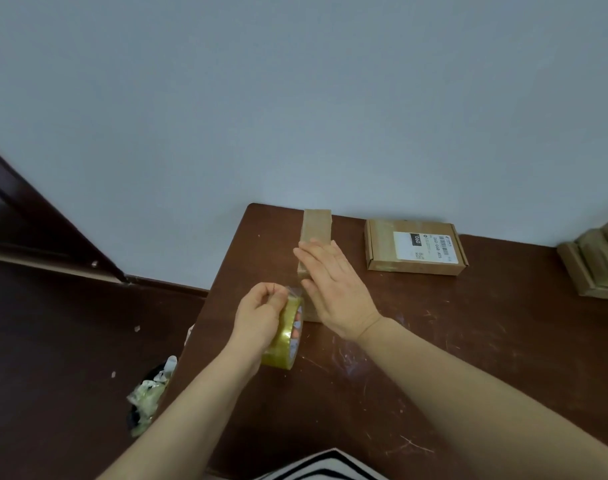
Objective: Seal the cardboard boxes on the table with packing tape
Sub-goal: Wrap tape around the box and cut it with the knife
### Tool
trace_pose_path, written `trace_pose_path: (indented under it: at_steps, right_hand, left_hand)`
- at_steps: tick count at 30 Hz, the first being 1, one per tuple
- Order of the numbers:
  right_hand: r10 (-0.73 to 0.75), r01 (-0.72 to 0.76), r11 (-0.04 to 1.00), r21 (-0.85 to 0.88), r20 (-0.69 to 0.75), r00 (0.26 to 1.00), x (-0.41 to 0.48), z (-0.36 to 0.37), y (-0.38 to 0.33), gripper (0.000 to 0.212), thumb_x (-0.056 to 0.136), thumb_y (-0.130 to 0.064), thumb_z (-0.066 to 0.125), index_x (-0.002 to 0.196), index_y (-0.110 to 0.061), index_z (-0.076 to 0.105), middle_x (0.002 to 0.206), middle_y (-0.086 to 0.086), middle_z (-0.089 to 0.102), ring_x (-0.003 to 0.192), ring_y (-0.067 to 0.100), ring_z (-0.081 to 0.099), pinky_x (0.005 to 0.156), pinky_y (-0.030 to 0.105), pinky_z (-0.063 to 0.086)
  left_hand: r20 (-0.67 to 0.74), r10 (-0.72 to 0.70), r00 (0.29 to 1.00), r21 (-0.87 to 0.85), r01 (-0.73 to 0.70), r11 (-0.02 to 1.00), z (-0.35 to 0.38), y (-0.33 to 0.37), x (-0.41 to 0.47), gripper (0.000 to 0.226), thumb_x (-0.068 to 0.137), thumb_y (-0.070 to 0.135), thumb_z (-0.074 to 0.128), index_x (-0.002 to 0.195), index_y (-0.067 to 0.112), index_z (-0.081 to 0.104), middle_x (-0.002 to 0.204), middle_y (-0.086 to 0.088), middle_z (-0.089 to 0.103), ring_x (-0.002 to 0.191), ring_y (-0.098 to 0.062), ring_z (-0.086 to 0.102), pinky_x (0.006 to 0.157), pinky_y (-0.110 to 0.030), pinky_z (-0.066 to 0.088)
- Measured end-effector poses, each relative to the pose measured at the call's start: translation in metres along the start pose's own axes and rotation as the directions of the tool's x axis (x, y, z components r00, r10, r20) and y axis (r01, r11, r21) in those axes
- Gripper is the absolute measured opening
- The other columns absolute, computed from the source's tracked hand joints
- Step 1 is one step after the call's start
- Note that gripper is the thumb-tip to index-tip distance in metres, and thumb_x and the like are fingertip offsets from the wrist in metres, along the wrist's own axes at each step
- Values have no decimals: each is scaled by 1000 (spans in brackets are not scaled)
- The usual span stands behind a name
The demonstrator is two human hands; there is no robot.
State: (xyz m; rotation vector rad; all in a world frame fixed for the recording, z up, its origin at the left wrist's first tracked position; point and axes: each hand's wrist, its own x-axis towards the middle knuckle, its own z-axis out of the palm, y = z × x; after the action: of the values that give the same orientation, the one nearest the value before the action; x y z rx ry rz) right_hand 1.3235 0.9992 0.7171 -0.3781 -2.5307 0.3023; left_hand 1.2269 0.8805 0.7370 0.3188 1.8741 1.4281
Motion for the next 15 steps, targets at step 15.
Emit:
trace_pose_path:
  at_steps: [15]
  right_hand:
    - [-38,23,998,57,275,961,2,-27,13,63,89,-3,48,147,0,24,156,15,21,147,26,12,121,36,10]
  left_hand:
    - [10,-57,998,-39,58,998,1,-2,-1,14,95,17,54,83,12,60,83,-8,64,75,-20,62,68,-34,54]
